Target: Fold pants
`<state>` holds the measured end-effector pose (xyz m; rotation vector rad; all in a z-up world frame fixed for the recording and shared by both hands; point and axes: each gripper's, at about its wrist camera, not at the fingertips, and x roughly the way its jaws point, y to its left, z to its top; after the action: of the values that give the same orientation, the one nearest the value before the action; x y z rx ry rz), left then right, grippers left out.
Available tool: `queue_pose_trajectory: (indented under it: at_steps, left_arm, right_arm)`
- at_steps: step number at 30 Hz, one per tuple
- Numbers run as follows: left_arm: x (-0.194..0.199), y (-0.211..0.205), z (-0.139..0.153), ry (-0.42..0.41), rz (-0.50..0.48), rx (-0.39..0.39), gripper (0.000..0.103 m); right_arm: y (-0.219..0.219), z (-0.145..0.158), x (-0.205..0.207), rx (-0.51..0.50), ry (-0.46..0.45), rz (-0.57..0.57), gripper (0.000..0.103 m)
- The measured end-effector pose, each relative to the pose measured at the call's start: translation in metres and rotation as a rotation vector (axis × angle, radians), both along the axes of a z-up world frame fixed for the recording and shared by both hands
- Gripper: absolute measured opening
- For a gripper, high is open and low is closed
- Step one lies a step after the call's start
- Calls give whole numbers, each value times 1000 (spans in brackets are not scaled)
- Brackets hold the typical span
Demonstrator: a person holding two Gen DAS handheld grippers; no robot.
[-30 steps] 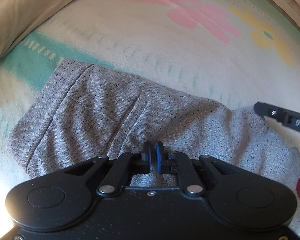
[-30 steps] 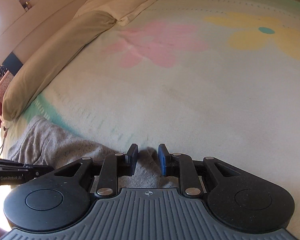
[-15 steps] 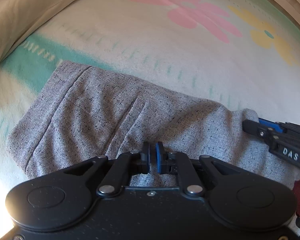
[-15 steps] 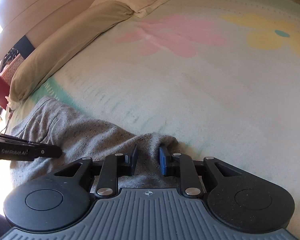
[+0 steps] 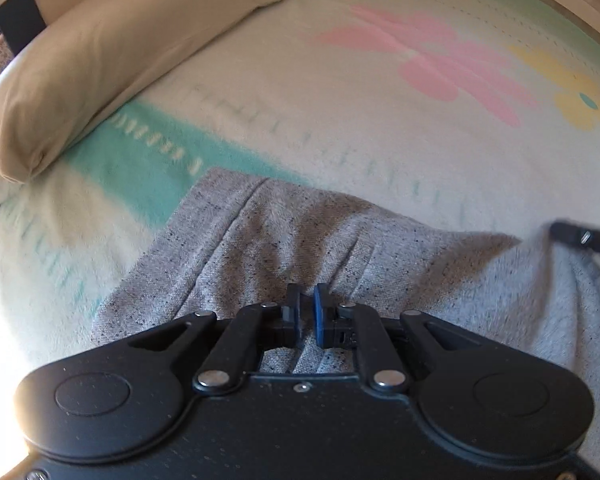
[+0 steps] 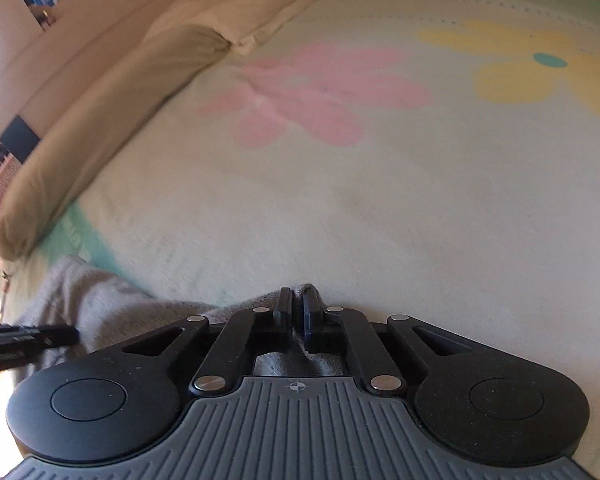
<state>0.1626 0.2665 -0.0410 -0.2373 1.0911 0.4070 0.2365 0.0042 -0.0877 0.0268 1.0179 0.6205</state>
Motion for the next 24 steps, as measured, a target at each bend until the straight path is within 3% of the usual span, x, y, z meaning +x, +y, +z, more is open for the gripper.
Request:
queue_pose_trajectory:
  at_steps: [4, 9, 14, 16, 20, 24]
  left_arm:
    - [-6, -22, 15, -85, -93, 50, 17]
    - [-14, -64, 19, -109, -329, -57, 18]
    - [-28, -78, -18, 98, -461, -29, 19]
    - [-33, -72, -14, 86, -468, -31, 19]
    - [-33, -51, -10, 104, -373, -109, 19]
    - [-31, -46, -8, 108, -343, -96, 18]
  right_arm:
    - [-27, 30, -19, 94, -90, -73, 9]
    - [-77, 65, -62, 81, -130, -61, 9]
    - [-152, 76, -100, -27, -95, -150, 9]
    - [-191, 80, -117, -80, -85, -214, 10]
    - [-274, 87, -153, -153, -57, -389, 12]
    - [-354, 91, -191, -242, -40, -573, 13]
